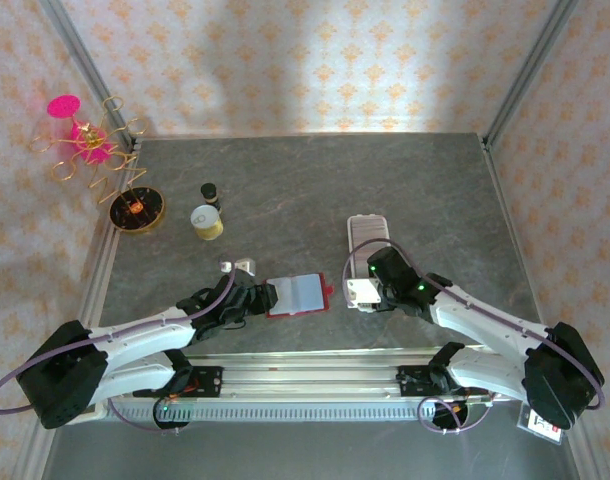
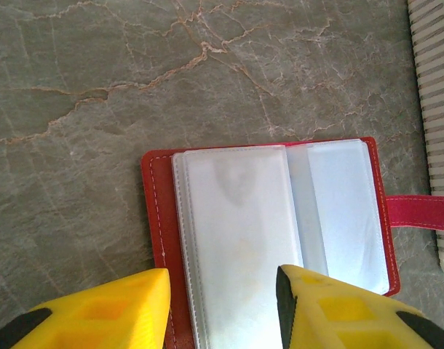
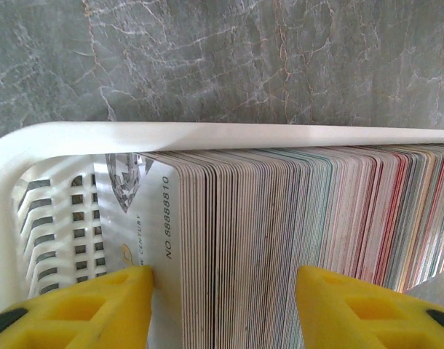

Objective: Put the credit cards into the card holder

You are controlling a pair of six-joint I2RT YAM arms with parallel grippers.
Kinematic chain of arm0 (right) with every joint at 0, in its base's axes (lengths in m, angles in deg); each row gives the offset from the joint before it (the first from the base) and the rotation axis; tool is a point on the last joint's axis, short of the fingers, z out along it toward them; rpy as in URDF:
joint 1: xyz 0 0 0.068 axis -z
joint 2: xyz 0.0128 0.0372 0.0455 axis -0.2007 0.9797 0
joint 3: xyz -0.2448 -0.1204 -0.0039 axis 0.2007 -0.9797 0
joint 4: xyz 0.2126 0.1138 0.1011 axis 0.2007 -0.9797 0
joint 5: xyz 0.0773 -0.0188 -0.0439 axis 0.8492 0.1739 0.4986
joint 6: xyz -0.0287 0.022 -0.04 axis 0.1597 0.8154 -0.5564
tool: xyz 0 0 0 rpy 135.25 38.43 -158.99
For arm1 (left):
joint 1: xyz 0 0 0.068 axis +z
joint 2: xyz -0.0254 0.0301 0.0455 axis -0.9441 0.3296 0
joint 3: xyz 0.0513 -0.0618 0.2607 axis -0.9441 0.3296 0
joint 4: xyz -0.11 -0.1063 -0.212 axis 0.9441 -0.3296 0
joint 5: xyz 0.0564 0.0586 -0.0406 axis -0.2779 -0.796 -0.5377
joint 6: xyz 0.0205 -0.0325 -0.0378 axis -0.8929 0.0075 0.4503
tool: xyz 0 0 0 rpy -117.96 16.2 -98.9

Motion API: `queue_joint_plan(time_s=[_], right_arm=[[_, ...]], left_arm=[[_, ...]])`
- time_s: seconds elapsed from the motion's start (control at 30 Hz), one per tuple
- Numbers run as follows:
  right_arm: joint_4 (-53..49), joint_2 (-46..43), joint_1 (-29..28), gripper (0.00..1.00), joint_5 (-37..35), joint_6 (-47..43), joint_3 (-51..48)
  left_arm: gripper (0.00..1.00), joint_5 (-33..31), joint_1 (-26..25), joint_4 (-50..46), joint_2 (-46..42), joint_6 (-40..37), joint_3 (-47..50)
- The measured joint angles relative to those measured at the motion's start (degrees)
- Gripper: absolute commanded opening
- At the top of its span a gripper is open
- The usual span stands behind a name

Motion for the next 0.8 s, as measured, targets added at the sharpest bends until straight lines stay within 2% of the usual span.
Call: queue_joint_plan(time_s=[0.5,0.8], right_arm=[[-2.2,-0.9,0.0,0.23,0.7,-0.2,0.0],[-3.7,-2.6,0.0,0.16,0.8,-0.2,0.0]], left_arm=[[0.42,0.0,0.0,0.0,0.0,0.2,0.0],[0.41,0.0,0.0,0.0,0.0,0.2,0.0]])
